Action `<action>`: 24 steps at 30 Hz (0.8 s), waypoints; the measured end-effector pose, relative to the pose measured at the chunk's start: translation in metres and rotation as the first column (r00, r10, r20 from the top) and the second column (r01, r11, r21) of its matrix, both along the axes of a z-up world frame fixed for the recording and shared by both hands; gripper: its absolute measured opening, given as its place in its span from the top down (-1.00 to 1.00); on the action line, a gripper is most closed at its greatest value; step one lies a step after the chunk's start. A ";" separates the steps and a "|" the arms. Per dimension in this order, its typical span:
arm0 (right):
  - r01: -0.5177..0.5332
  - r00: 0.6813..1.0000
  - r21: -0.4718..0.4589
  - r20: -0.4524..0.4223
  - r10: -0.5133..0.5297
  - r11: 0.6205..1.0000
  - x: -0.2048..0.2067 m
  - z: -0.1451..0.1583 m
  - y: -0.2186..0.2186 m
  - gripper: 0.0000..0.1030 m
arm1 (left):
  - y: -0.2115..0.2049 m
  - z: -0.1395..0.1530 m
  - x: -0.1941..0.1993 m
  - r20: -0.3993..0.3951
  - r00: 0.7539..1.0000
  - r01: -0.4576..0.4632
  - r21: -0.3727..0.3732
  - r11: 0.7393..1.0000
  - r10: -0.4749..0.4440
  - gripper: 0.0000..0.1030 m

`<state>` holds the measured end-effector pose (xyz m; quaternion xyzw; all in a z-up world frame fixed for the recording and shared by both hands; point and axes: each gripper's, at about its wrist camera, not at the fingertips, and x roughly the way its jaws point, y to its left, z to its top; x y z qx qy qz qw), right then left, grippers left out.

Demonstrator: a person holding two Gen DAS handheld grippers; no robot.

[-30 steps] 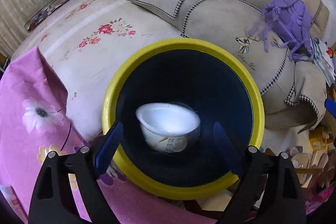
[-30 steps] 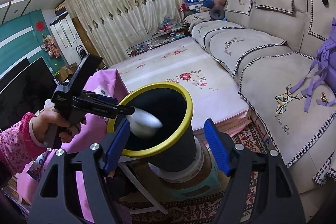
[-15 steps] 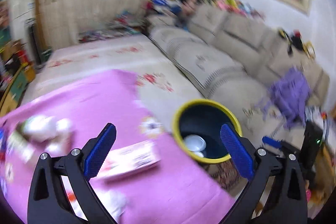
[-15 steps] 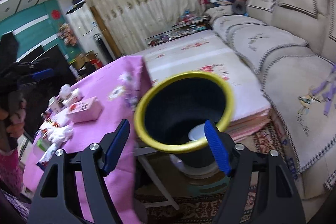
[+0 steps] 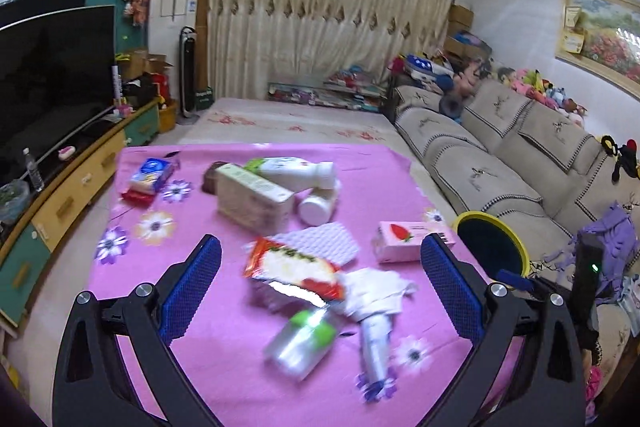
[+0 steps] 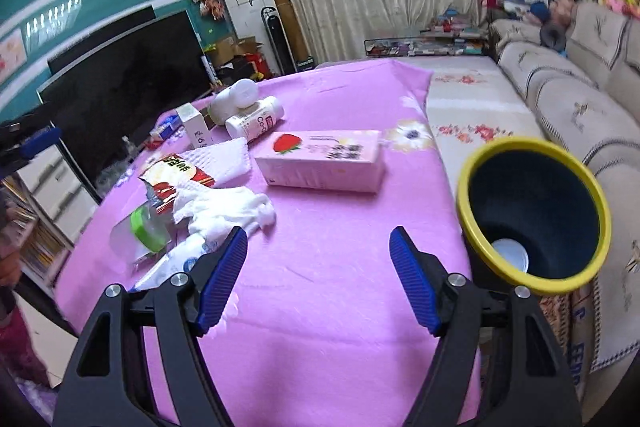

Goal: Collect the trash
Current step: 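Open the left tool to drop the yogurt cup into the bin, then reach the right tool to the pink strawberry milk carton and grasp it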

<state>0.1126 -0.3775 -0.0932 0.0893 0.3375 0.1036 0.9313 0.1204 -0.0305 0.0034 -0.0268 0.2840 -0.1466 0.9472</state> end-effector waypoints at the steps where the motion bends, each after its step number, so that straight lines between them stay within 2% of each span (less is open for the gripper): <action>1: 0.006 1.000 -0.006 0.007 -0.006 1.000 0.004 0.001 0.002 -0.35 | 0.003 0.000 -0.004 0.004 1.000 -0.002 0.000 1.000 0.002 -0.90; 3: 0.063 0.998 -0.010 -0.015 -0.063 0.998 0.028 0.000 0.004 -0.35 | 0.012 -0.002 -0.012 0.013 1.000 -0.010 0.007 1.000 0.010 -0.90; 5: 0.071 0.997 0.021 -0.028 -0.070 0.997 0.044 -0.003 -0.001 -0.42 | 0.020 -0.005 -0.017 0.019 1.000 -0.021 0.013 1.000 0.021 -0.90; 7: 0.093 0.995 0.024 -0.029 -0.093 0.995 0.060 -0.004 -0.004 -0.60 | 0.021 -0.007 -0.017 0.015 1.000 -0.022 0.008 1.000 0.022 -0.90; 9: 0.119 0.993 0.031 -0.022 -0.119 0.992 0.076 -0.001 -0.012 -0.61 | 0.025 -0.010 -0.018 0.004 1.000 -0.019 -0.008 1.000 0.019 -0.90; 13: 0.129 0.988 0.110 -0.094 -0.119 0.985 0.106 -0.003 -0.032 -0.61 | 0.029 -0.016 -0.017 -0.004 1.000 -0.018 -0.002 1.000 0.018 -0.90; 15: 0.096 0.989 0.143 -0.123 -0.079 0.985 0.109 -0.007 -0.031 -0.61 | 0.030 -0.019 -0.014 -0.008 1.000 -0.018 -0.001 1.000 0.018 -0.91; 18: 0.070 0.987 0.141 -0.150 -0.048 0.988 0.107 -0.019 -0.022 -0.62 | 0.030 -0.022 -0.007 -0.026 1.000 -0.014 -0.023 1.000 0.013 -0.90; 24: 0.024 0.994 0.123 -0.104 -0.011 0.992 0.105 -0.021 -0.008 -0.62 | 0.026 -0.028 -0.005 -0.042 0.999 0.005 -0.032 0.999 -0.006 -0.90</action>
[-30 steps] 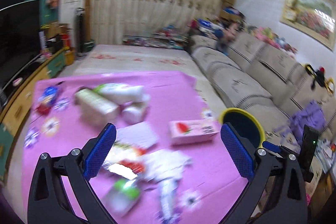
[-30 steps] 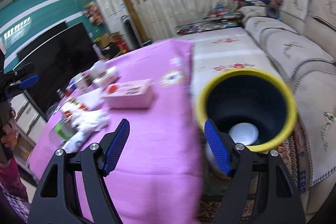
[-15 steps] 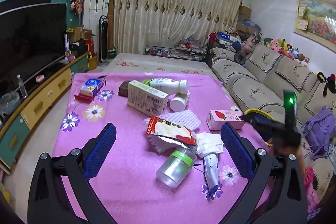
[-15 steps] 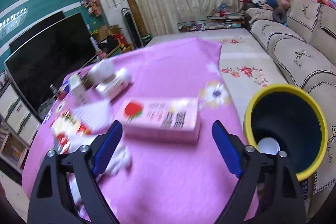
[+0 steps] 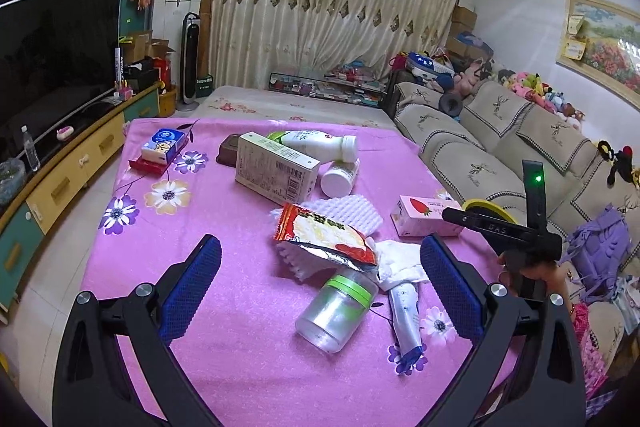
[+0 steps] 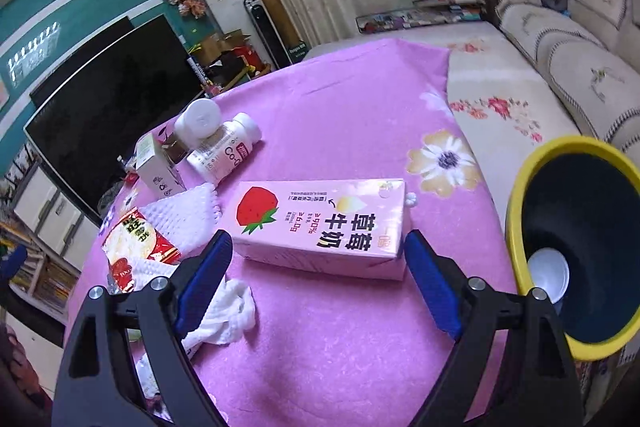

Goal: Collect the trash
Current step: 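Reach the right tool to the pink strawberry milk carton and grasp it, then carry the milk carton into the bin and open the right tool while the left tool grasps the white tube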

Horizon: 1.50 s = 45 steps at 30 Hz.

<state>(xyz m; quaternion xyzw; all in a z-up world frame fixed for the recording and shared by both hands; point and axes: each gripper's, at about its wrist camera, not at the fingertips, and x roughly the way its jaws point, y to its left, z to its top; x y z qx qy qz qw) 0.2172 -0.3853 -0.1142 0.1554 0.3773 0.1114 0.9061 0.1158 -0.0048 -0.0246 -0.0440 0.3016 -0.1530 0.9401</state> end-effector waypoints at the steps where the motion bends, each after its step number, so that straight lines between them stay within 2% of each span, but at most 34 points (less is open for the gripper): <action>1: -0.011 1.000 0.007 0.000 0.011 1.000 -0.001 0.000 0.002 -0.62 | 0.000 0.000 0.001 0.001 1.000 -0.001 0.001 1.000 0.001 -0.90; 7: -0.174 0.985 0.030 0.005 0.174 0.984 -0.021 0.012 0.039 -0.61 | 0.002 -0.004 0.003 -0.017 1.000 -0.010 -0.014 1.000 0.010 -0.90; 10: -0.117 0.990 -0.076 0.069 0.123 0.990 -0.020 0.024 0.035 -0.62 | 0.002 -0.006 0.002 -0.021 1.000 -0.005 -0.016 1.000 0.005 -0.91; 12: -0.106 0.990 -0.132 0.076 0.117 0.986 -0.013 0.022 0.030 -0.62 | 0.003 -0.007 0.002 -0.018 1.000 -0.006 -0.013 1.000 0.006 -0.90; 15: -0.182 0.980 -0.242 0.033 0.196 0.953 0.004 0.009 0.033 -0.62 | 0.003 -0.009 0.003 -0.025 1.000 -0.010 -0.017 1.000 0.009 -0.90; 17: -0.221 0.973 -0.273 0.005 0.231 0.936 0.012 0.002 0.035 -0.62 | 0.003 -0.010 0.005 -0.031 0.999 -0.010 -0.021 1.000 0.010 -0.90; 20: -0.237 0.970 -0.280 -0.008 0.244 0.930 0.023 -0.006 0.038 -0.60 | 0.001 -0.012 0.007 -0.036 0.999 -0.011 -0.024 1.000 0.011 -0.90; 23: -0.266 0.963 -0.265 -0.021 0.270 0.927 0.028 -0.012 0.042 -0.39 | -0.003 -0.014 0.009 -0.043 0.999 -0.006 -0.018 1.000 0.005 -0.90; 24: -0.282 0.958 -0.250 -0.027 0.284 0.926 0.030 -0.014 0.045 -0.24 | -0.005 -0.015 0.010 -0.045 0.999 -0.002 -0.014 1.000 0.001 -0.90; 28: -0.288 0.956 -0.245 -0.017 0.292 0.926 0.025 -0.014 0.046 -0.14 | -0.010 -0.017 0.011 -0.050 0.999 0.008 -0.009 1.000 -0.008 -0.90; 38: -0.191 0.976 -0.186 0.067 0.206 0.964 -0.015 0.020 0.015 -0.04 | -0.016 -0.021 0.011 -0.054 0.998 0.024 -0.013 1.000 -0.025 -0.90; 41: -0.146 0.981 -0.197 0.098 0.168 0.969 -0.027 0.031 0.003 -0.04 | -0.018 -0.021 0.011 -0.051 0.998 0.033 -0.017 0.999 -0.033 -0.90; 45: 0.009 0.995 -0.211 0.103 0.013 0.977 -0.034 0.032 -0.041 -0.04 | -0.025 -0.021 0.011 -0.052 0.997 0.055 -0.015 0.998 -0.056 -0.90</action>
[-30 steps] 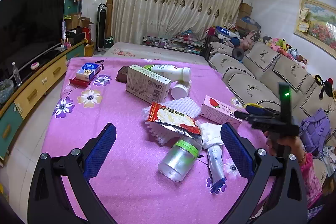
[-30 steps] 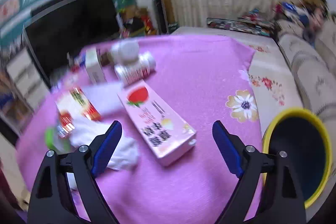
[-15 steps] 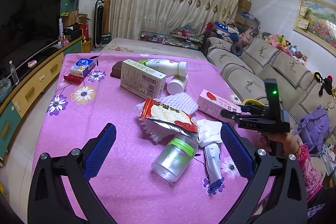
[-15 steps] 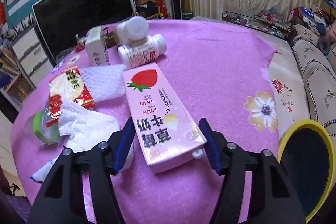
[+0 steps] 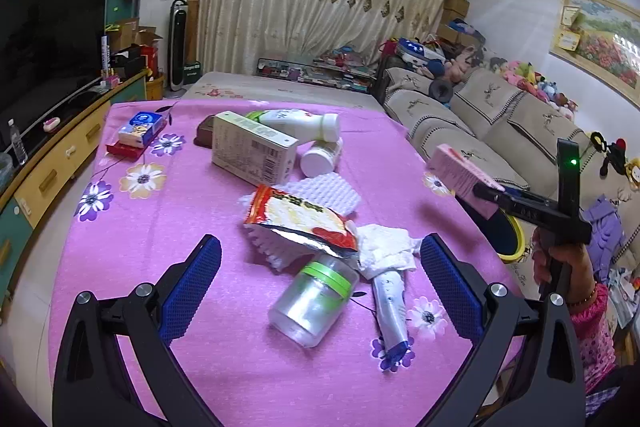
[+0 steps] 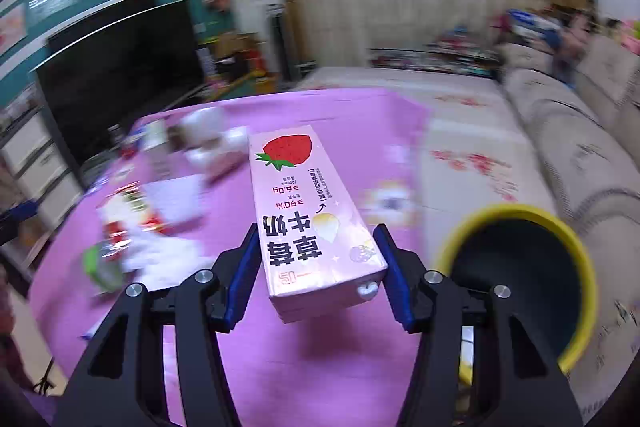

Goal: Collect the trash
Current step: 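Carry the milk carton into the bin and open the right tool while the left tool grasps the white tube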

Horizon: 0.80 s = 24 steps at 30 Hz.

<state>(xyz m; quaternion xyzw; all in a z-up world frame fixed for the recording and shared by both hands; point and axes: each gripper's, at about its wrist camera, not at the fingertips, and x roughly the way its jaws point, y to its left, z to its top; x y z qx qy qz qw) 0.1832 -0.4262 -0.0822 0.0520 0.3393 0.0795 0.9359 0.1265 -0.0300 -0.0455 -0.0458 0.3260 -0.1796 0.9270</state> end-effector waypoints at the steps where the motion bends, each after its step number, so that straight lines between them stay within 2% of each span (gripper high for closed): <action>1: 0.044 0.999 -0.005 -0.010 -0.044 0.999 0.000 -0.003 -0.013 -0.04 | -0.003 0.000 0.000 0.000 1.000 0.008 0.002 1.000 -0.008 -0.90; 4: 0.169 0.984 -0.018 -0.062 -0.170 0.985 0.003 -0.019 -0.052 -0.04 | -0.010 0.000 0.000 0.003 1.000 0.025 0.009 1.000 -0.025 -0.90; 9: 0.314 0.932 -0.077 -0.166 -0.322 0.946 0.012 -0.056 -0.103 -0.04 | -0.026 -0.001 0.002 -0.001 0.998 0.058 0.016 0.998 -0.058 -0.91; 16: 0.389 0.864 -0.115 -0.299 -0.405 0.914 0.035 -0.109 -0.137 -0.04 | -0.051 -0.004 0.003 -0.016 0.995 0.097 0.051 0.994 -0.097 -0.90; 19: 0.399 0.846 -0.132 -0.329 -0.420 0.908 0.043 -0.124 -0.137 -0.05 | -0.059 -0.008 0.006 -0.032 0.993 0.114 0.059 0.992 -0.113 -0.90; 24: 0.399 0.840 -0.128 -0.346 -0.418 0.908 0.043 -0.130 -0.138 -0.12 | -0.070 -0.014 0.008 -0.051 0.990 0.138 0.067 0.988 -0.134 -0.90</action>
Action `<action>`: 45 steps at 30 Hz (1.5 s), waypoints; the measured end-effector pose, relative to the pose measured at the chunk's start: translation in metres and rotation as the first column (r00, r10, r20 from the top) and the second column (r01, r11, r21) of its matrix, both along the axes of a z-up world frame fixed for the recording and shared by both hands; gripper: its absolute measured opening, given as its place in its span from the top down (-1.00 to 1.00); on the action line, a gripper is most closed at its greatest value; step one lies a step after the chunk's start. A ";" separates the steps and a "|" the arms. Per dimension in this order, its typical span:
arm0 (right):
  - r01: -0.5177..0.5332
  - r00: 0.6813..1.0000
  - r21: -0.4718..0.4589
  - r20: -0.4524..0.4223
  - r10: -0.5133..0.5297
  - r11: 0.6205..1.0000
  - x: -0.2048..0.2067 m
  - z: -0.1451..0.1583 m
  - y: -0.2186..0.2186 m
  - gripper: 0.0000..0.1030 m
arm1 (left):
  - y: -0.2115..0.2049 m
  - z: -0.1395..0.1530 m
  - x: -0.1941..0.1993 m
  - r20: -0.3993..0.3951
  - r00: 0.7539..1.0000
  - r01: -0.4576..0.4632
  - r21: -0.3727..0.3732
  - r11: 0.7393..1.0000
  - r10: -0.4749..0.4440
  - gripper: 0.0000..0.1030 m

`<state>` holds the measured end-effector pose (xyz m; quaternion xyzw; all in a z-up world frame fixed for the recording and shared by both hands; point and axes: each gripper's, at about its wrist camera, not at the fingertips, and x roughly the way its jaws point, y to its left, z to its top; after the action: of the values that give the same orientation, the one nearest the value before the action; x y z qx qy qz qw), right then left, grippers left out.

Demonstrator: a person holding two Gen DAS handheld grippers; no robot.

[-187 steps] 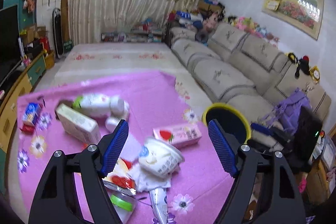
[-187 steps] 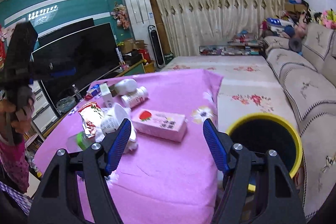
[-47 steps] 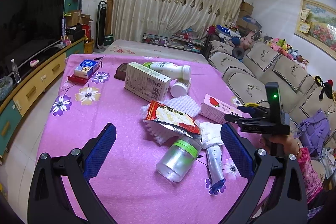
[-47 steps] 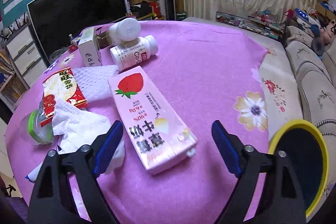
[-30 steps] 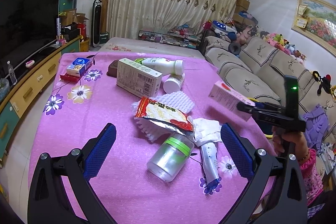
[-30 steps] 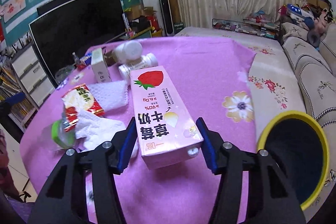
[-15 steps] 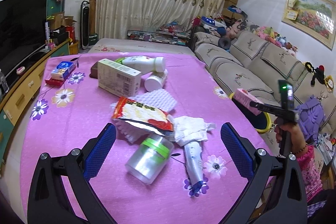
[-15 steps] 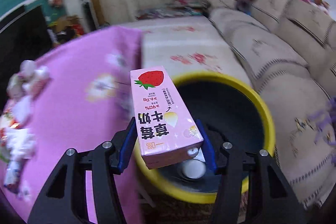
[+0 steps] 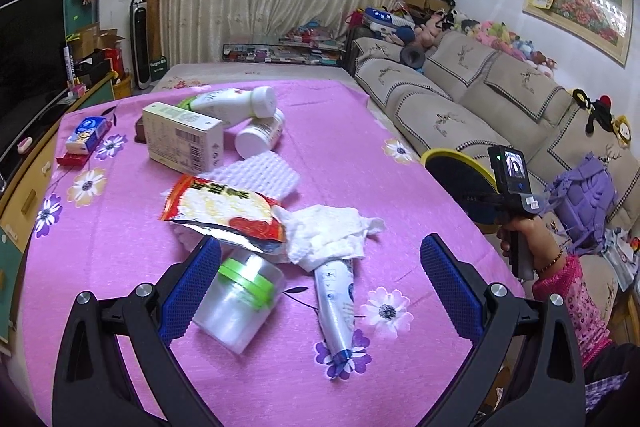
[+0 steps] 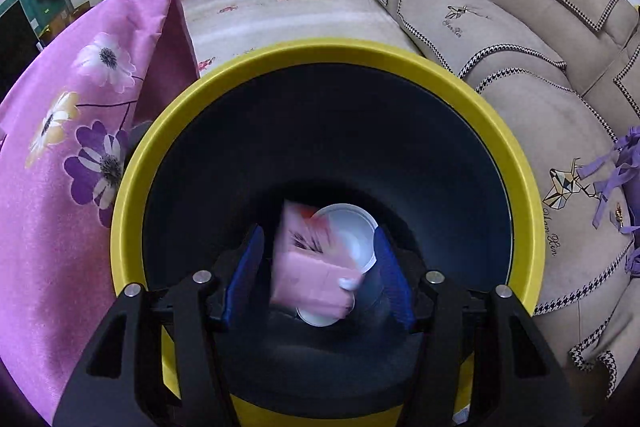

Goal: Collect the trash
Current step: 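Carry the milk carton into the bin and open the right tool while the left tool grasps the white tube, then carry the white tube over the bin and open the left tool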

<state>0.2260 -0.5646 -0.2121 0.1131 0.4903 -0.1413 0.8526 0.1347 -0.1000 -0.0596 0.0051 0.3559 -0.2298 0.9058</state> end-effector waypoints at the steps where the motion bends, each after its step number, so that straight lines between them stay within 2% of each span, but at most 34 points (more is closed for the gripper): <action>1: 0.003 1.000 0.001 0.006 -0.003 1.000 -0.002 0.001 -0.001 -0.12 | -0.002 -0.001 0.000 -0.001 1.000 0.005 0.003 1.000 -0.005 -0.91; 8: 0.007 0.998 0.003 0.069 -0.007 1.000 -0.025 0.025 0.007 -0.12 | -0.015 -0.011 -0.007 -0.019 0.998 0.054 0.052 0.997 -0.053 -0.90; 15: -0.023 0.994 0.004 0.109 0.022 1.000 -0.051 0.041 0.019 -0.14 | -0.033 -0.038 -0.011 -0.101 0.984 0.155 0.095 0.983 -0.146 -0.89; 19: -0.040 0.991 0.004 0.127 0.039 0.999 -0.056 0.048 0.022 -0.15 | -0.049 -0.057 -0.009 -0.151 0.972 0.199 0.143 0.970 -0.177 -0.70; 23: -0.055 0.989 0.009 0.135 0.054 0.998 -0.059 0.050 0.027 -0.15 | -0.053 -0.072 0.003 -0.214 0.966 0.178 0.158 0.971 -0.142 -0.57; 24: -0.058 0.989 0.010 0.135 0.057 0.998 -0.059 0.050 0.029 -0.15 | -0.054 -0.076 0.006 -0.223 0.967 0.165 0.169 0.972 -0.126 -0.49; 25: -0.063 0.989 0.011 0.137 0.060 0.998 -0.060 0.050 0.030 -0.15 | -0.054 -0.078 0.010 -0.226 0.967 0.158 0.179 0.971 -0.116 -0.36; 29: -0.070 0.988 0.018 0.140 0.067 0.997 -0.062 0.049 0.032 -0.15 | -0.055 -0.085 0.015 -0.225 0.970 0.144 0.203 0.968 -0.097 -0.19; 32: -0.071 0.987 0.023 0.143 0.067 0.997 -0.064 0.050 0.032 -0.15 | -0.057 -0.084 0.017 -0.205 0.975 0.133 0.241 0.961 -0.083 0.17; 33: -0.071 0.987 0.024 0.146 0.067 0.997 -0.065 0.051 0.032 -0.15 | -0.057 -0.083 0.016 -0.200 0.977 0.130 0.251 0.959 -0.080 0.37; 38: -0.066 0.985 0.034 0.160 0.060 0.997 -0.073 0.055 0.028 -0.15 | -0.058 -0.078 0.005 -0.225 0.964 0.195 0.242 0.950 -0.140 0.47; 42: -0.062 0.983 0.044 0.174 0.054 0.997 -0.080 0.058 0.024 -0.15 | -0.066 -0.069 -0.010 -0.262 0.931 0.304 0.178 0.936 -0.252 0.47; 45: -0.057 0.980 0.050 0.191 0.046 0.997 -0.086 0.062 0.020 -0.15 | -0.078 -0.057 -0.015 -0.238 0.923 0.346 0.164 0.924 -0.303 0.47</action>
<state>0.1399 -0.5443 -0.1505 0.1368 0.4131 -0.0943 0.8954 0.1200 -0.1782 -0.1166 0.1325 0.4644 -0.3389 0.8074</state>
